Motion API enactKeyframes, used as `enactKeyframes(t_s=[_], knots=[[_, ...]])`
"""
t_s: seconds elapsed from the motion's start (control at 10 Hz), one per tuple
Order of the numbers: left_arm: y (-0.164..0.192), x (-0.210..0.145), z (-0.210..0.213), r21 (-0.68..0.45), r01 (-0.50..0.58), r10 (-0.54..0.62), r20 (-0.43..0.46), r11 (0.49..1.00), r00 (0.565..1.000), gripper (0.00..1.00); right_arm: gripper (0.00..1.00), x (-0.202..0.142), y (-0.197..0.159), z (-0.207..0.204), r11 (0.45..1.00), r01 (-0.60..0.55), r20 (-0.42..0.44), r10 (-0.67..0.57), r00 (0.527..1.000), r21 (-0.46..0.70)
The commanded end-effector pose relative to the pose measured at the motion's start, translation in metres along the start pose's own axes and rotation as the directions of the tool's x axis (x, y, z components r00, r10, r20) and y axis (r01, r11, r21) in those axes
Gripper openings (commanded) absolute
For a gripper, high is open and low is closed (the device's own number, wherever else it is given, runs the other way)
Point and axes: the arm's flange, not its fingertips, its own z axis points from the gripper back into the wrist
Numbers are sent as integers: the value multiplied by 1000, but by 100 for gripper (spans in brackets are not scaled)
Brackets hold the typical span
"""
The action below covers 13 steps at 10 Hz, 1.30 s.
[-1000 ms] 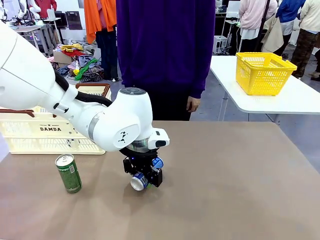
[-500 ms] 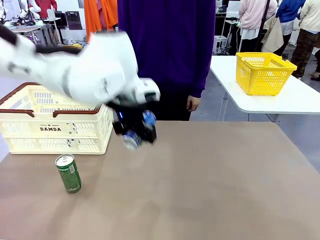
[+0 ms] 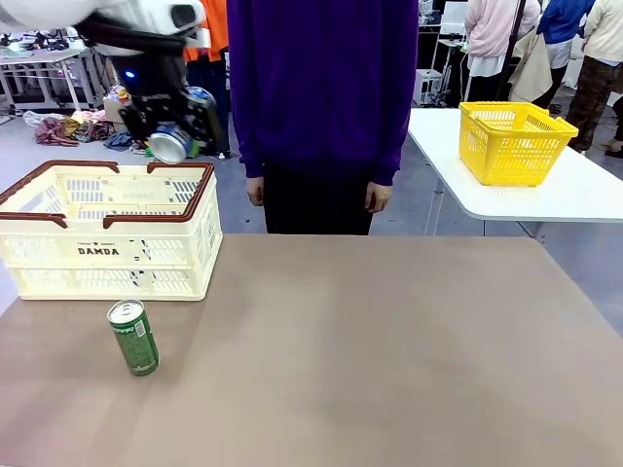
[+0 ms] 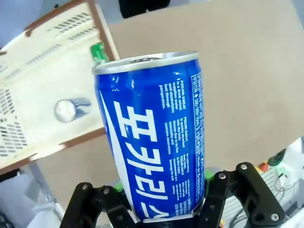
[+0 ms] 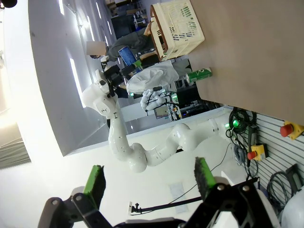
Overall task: Place the drinks into the Shopping basket.
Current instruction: Pick up one drink and place it into the Shopping basket.
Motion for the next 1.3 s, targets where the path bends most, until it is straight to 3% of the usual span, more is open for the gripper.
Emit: enactKeyframes(t_s=[0.0, 0.1, 0.6, 0.8, 1.0, 1.2], knots=[[13, -42, 12, -85, 31, -40, -104, 996, 994, 0, 100, -2, 3, 1, 1000, -8, 2, 8, 1000, 4], [0, 0, 0, 0, 0, 0, 0, 1000, 1000, 0, 100, -2, 3, 1, 1000, -8, 2, 8, 1000, 4], [-1, -4, -6, -18, 15, -15, -22, 1000, 1000, 0, 100, -2, 3, 1, 1000, -8, 2, 8, 1000, 4], [77, 46, -17, 12, -42, 42, -22, 999, 999, 0, 100, -2, 3, 1, 1000, -8, 2, 8, 1000, 4], [177, 52, -28, 70, -143, 146, -34, 987, 989, 0, 100, -2, 3, 1, 1000, -8, 2, 8, 1000, 4], [230, 51, -52, 66, -99, 101, -25, 993, 995, 0, 100, -2, 3, 1, 1000, -8, 2, 8, 1000, 4]])
